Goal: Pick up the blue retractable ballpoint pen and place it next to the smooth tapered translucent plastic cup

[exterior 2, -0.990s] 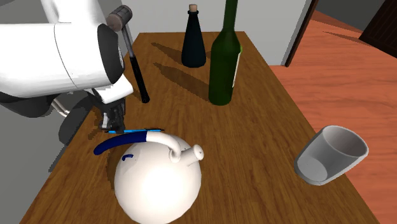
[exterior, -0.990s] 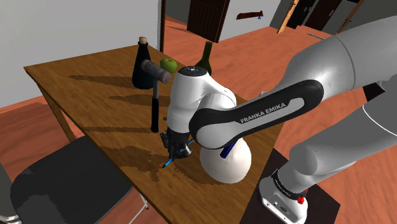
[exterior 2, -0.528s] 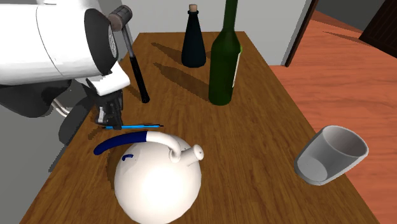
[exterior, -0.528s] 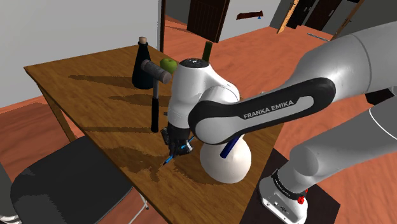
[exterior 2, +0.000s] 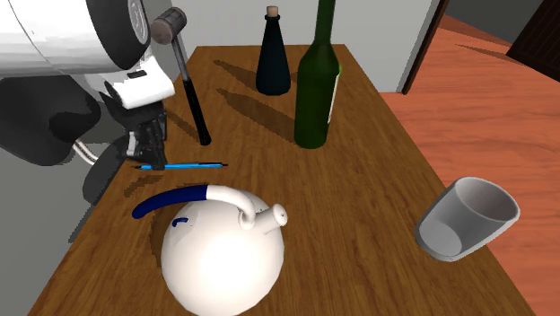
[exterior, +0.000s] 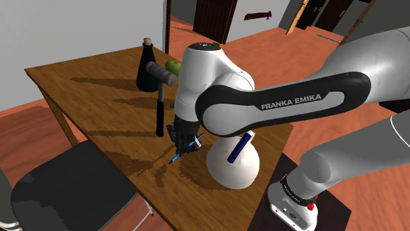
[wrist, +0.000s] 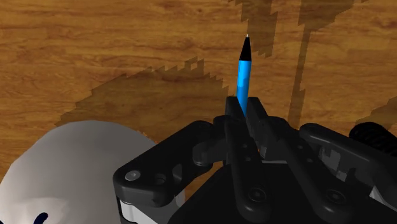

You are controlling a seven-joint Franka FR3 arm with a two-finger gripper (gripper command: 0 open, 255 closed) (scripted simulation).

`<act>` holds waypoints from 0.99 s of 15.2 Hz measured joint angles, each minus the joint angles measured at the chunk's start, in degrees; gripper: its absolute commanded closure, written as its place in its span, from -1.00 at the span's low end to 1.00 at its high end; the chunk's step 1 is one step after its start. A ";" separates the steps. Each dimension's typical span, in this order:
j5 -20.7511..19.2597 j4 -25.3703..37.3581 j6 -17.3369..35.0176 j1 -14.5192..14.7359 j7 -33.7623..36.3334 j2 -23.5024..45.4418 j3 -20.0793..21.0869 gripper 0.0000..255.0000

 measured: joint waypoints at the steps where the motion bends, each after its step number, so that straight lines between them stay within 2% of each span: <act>1: 0.36 0.63 -1.21 0.34 -0.22 -0.74 -0.65 1.00; 15: 1.28 8.32 -12.86 1.89 -0.81 -5.22 -5.86 1.00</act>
